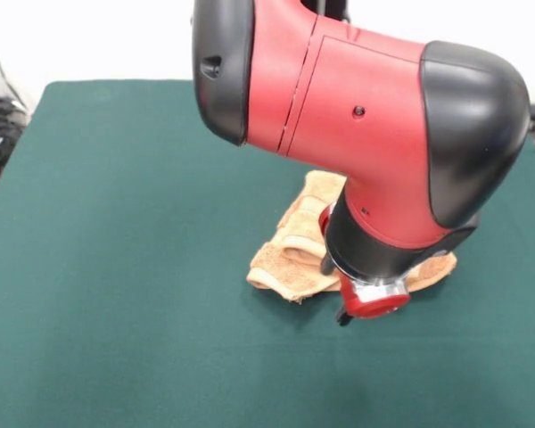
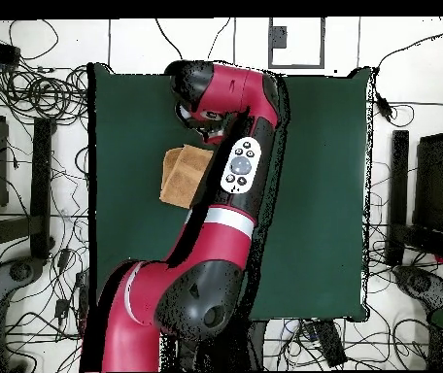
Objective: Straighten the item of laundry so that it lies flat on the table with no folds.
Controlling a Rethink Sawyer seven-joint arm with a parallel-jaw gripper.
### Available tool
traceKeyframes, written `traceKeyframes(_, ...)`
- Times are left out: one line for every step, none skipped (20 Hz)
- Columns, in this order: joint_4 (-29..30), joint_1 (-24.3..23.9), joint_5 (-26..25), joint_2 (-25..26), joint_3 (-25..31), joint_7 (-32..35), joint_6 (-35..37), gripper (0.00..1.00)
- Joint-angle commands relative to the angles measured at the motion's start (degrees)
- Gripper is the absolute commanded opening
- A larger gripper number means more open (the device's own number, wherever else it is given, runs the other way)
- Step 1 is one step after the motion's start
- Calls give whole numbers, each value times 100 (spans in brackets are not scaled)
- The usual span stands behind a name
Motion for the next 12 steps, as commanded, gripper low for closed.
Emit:
traceKeyframes(662,133,-209,191,250,1014,265,100)
traceKeyframes(672,135,-226,196,263,1030,279,100)
traceKeyframes(667,134,-248,204,264,1045,285,100)
traceKeyframes(667,135,-269,210,264,1053,284,100)
traceKeyframes(667,135,-290,216,265,1062,283,100)
traceKeyframes(654,136,-316,226,243,1067,319,100)
traceKeyframes(660,136,-327,233,250,1085,288,100)
traceKeyframes(652,135,-344,244,248,1101,304,100)
traceKeyframes(643,134,-361,255,245,1117,320,100)
traceKeyframes(641,133,-364,260,256,1130,316,100)
traceKeyframes(634,130,-368,270,272,1138,305,100)
traceKeyframes(626,127,-372,279,288,1147,294,100)
